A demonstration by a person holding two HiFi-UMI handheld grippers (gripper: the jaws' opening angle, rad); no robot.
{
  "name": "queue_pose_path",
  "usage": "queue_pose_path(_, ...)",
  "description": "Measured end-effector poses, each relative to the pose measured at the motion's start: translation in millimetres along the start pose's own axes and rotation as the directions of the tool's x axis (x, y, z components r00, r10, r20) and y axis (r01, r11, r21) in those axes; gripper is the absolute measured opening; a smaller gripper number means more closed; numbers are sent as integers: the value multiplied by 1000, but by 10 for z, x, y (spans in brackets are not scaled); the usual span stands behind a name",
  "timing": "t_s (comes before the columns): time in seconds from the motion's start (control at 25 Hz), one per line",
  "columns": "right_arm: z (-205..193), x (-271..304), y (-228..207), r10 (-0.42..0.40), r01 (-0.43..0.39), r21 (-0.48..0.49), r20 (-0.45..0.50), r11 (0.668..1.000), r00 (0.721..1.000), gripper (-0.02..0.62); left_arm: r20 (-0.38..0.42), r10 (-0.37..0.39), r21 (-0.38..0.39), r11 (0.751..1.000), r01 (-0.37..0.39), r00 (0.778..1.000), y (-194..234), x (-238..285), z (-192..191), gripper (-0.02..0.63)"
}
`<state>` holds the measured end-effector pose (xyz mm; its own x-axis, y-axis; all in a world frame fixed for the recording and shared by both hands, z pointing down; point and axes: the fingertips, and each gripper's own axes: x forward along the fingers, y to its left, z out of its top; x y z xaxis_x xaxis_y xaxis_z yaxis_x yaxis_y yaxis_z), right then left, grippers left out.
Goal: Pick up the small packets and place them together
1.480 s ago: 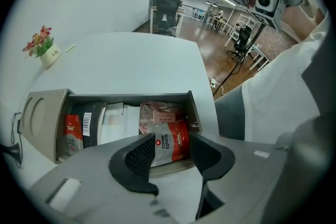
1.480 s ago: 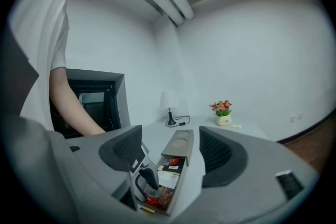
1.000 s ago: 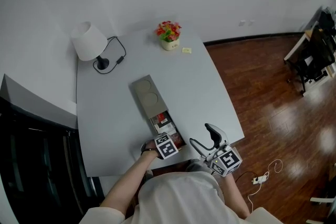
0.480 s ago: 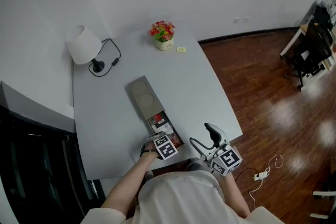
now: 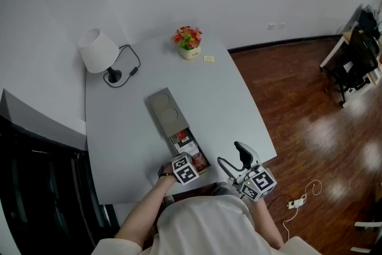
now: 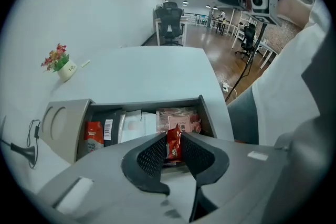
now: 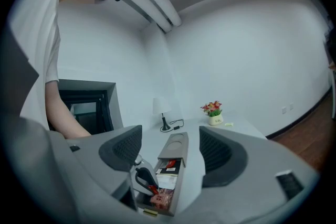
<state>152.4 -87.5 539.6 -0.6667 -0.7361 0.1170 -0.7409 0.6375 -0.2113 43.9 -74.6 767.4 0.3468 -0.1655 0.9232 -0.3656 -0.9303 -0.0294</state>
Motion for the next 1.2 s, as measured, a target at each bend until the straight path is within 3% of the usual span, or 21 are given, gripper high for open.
queue_pose_path(0.28,10,102,-17,18,-18,26,1,999,1000,337,129,98,-101,991,-85,987,189,-607,29,97)
queue_pose_path(0.6,22,399,33,72,-72,31,-13,997,997,337,109,237,-152,964,-220,965,1217,-920,-118,100)
queue_pose_path(0.92,98,538,-82,61,-60,20,-31,998,998,337,38,240,-95,967,-235,970,2066,-770,3,106)
queue_pose_path(1.12,80,511,-181,30,-29,32,-38,999,999,337,13,195,-76,978,-194,981,2215,-646,-2,123)
queue_pose_path(1.2,62,510,-187,26,-24,38,-43,999,999,337,-8,178,-71,981,-178,984,2208,-588,-49,158)
